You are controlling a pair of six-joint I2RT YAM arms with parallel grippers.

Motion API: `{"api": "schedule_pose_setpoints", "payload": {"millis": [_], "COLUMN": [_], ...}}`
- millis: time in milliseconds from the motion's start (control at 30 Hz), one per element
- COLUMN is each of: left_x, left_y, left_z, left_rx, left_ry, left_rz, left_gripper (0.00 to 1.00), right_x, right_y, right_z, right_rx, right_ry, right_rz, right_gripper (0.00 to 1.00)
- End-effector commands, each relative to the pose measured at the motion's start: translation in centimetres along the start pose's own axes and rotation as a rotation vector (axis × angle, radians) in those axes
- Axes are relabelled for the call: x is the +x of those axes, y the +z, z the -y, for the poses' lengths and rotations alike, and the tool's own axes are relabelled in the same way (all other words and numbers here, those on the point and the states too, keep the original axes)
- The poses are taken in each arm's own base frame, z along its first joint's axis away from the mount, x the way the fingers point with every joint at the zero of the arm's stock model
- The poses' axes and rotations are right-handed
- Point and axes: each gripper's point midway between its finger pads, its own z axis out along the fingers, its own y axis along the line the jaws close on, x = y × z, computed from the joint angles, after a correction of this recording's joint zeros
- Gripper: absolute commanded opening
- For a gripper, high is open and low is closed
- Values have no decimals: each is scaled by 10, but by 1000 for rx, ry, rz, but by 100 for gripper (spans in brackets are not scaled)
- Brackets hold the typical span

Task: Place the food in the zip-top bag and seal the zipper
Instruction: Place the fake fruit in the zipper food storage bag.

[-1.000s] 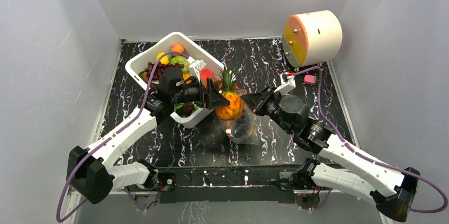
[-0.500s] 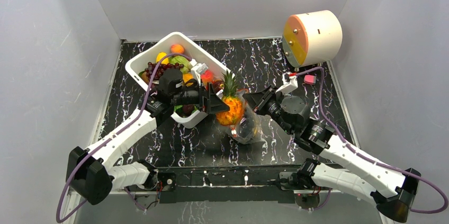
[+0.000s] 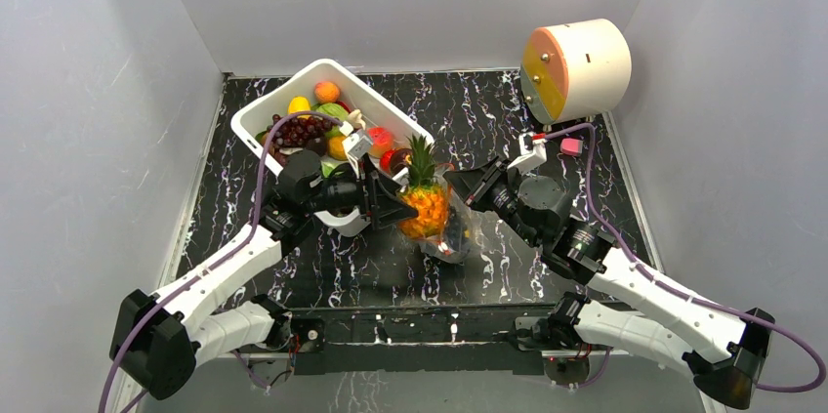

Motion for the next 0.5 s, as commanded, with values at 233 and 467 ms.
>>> {"api": "schedule_pose_setpoints", "payload": {"millis": [233,467], "left_x": [-18,-15], "left_y": [-1,-5], "left_z": [16,15], "left_rx": [86,56], "left_ry": [264,285], "left_rz": [91,60], "left_gripper": [80,91], "right_x": [-25,-29], "right_y": [-6,-8], "right_z": [-37,-39], "right_rx": [-128,-133], "right_ry": [76,84], "right_rz": [77,88], "right_gripper": [0,0]}}
